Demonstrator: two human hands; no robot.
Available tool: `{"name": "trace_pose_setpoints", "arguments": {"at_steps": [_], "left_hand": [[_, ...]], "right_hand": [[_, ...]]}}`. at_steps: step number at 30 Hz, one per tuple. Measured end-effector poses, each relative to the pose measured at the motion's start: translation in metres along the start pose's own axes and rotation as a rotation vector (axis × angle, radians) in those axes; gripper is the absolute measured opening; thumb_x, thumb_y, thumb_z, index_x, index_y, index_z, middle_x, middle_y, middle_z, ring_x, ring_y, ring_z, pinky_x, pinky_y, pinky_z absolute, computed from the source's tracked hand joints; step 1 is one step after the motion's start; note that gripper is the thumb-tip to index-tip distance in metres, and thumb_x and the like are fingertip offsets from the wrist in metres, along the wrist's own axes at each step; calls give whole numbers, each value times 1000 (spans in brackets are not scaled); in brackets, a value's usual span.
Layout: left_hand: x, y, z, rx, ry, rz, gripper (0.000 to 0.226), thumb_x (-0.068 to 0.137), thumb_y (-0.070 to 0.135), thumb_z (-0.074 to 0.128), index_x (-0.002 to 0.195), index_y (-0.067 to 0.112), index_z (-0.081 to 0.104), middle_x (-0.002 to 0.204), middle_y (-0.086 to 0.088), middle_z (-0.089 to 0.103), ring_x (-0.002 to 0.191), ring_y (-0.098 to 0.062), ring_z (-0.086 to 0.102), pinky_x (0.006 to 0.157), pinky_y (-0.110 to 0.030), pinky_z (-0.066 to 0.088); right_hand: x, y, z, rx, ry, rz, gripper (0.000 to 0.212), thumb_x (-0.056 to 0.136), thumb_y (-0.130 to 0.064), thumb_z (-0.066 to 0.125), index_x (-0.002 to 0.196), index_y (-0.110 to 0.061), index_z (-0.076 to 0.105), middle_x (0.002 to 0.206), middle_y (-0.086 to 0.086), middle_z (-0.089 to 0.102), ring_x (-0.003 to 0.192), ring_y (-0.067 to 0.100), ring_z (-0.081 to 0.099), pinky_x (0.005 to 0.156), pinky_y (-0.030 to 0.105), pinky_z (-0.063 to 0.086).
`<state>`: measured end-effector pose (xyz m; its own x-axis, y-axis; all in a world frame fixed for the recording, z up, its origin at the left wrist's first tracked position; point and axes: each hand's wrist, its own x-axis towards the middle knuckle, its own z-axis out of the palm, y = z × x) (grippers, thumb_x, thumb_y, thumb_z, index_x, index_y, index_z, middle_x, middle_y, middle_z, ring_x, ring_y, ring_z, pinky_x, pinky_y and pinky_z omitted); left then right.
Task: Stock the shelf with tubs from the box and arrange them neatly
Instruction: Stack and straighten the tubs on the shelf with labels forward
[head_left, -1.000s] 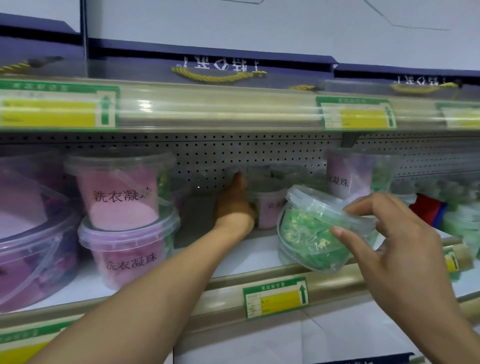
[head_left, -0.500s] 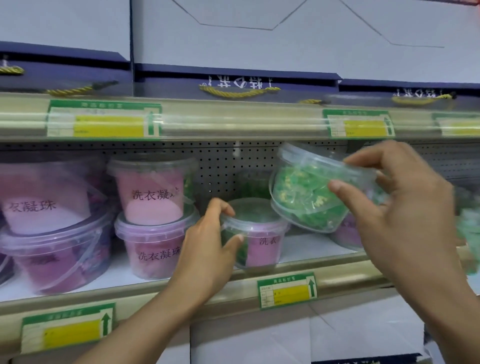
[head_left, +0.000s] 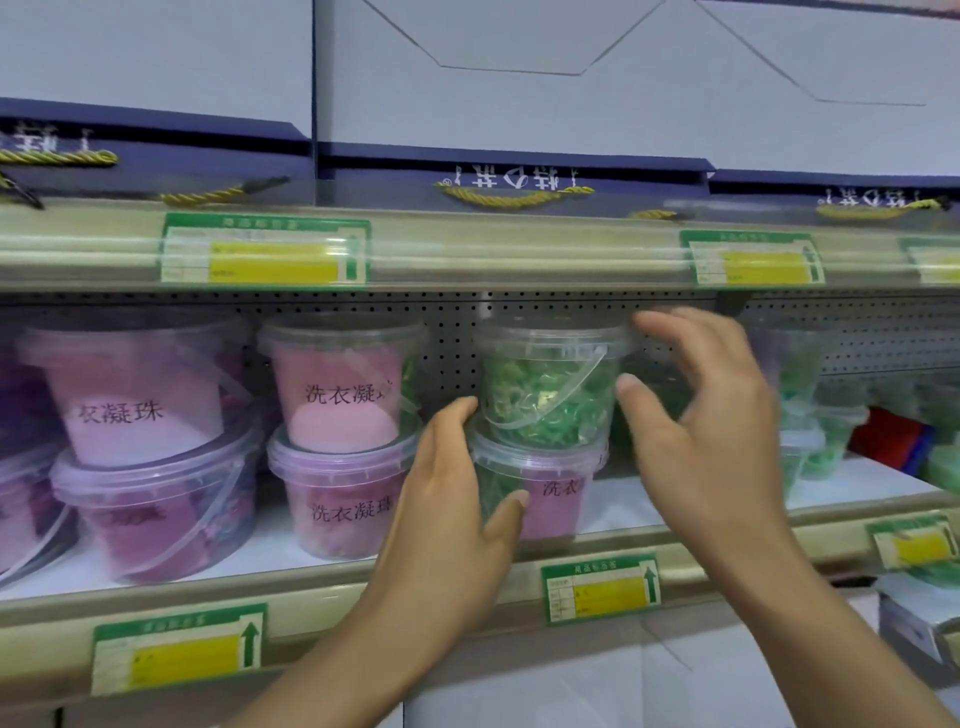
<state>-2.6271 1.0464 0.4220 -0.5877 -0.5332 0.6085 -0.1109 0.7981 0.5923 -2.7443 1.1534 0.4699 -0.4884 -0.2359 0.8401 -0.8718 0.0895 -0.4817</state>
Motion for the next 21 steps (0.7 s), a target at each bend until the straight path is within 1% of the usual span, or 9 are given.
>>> {"name": "trace_pose_setpoints", "arguments": {"at_steps": [2,5,8,10,12,14,16,18,21], "left_hand": [[-4,5,-2,58,70,135,69,83,21,67,135,32,23,129,19,29,124,2,31,100,-10,22],[-4,13,-3,124,65,261,68,80,20,66,132,36,26,129,12,31,122,-8,38,103,-25,33],[2,13,-1,105,-5,204,75,83,25,64,139,39,16,140,13,31,129,-9,35,109,-33,32],[9,7,-1,59,-49,118,78,83,28,63,138,43,9,146,12,33,134,-11,33,111,-38,31],[14,4,0,19,-114,46,80,83,32,62,138,45,5,150,11,31,136,-16,32,110,-42,32],[9,3,2,18,-135,21,88,86,33,61,143,42,-5,156,9,16,142,-15,22,116,-38,24],[-2,6,4,31,-87,36,94,88,30,60,145,36,-15,157,14,-4,145,-5,5,116,-24,12],[-12,10,6,18,-46,116,92,86,26,61,141,42,-10,151,20,-1,142,-1,7,115,-22,15],[-12,9,8,65,-93,164,87,82,24,64,139,43,1,146,21,7,138,-2,16,114,-29,22]], "right_hand": [[5,23,0,219,-78,272,42,82,-11,66,121,-20,54,123,-3,55,111,11,52,95,25,38],[15,49,9,683,-455,589,64,72,-23,73,131,-15,47,126,5,61,113,18,59,98,34,43],[14,55,19,803,-584,531,65,73,-18,71,132,-16,44,122,4,64,112,17,61,91,28,50],[9,51,24,619,-497,462,70,72,-21,79,133,-19,43,120,0,63,109,14,61,87,27,52],[3,47,29,344,-375,396,80,63,-40,81,130,-22,42,118,-3,60,106,12,59,88,31,51],[-3,47,33,205,-327,361,91,54,-53,81,130,-24,39,121,0,54,107,14,55,91,36,49],[-3,50,33,259,-351,408,103,47,-59,80,134,-26,34,129,1,47,115,16,50,97,40,45],[2,57,31,435,-435,468,115,43,-56,80,142,-31,26,139,-2,43,126,15,45,104,41,41],[9,65,33,695,-570,468,100,55,-27,79,142,-24,29,129,-5,56,116,7,55,95,30,46]]}}
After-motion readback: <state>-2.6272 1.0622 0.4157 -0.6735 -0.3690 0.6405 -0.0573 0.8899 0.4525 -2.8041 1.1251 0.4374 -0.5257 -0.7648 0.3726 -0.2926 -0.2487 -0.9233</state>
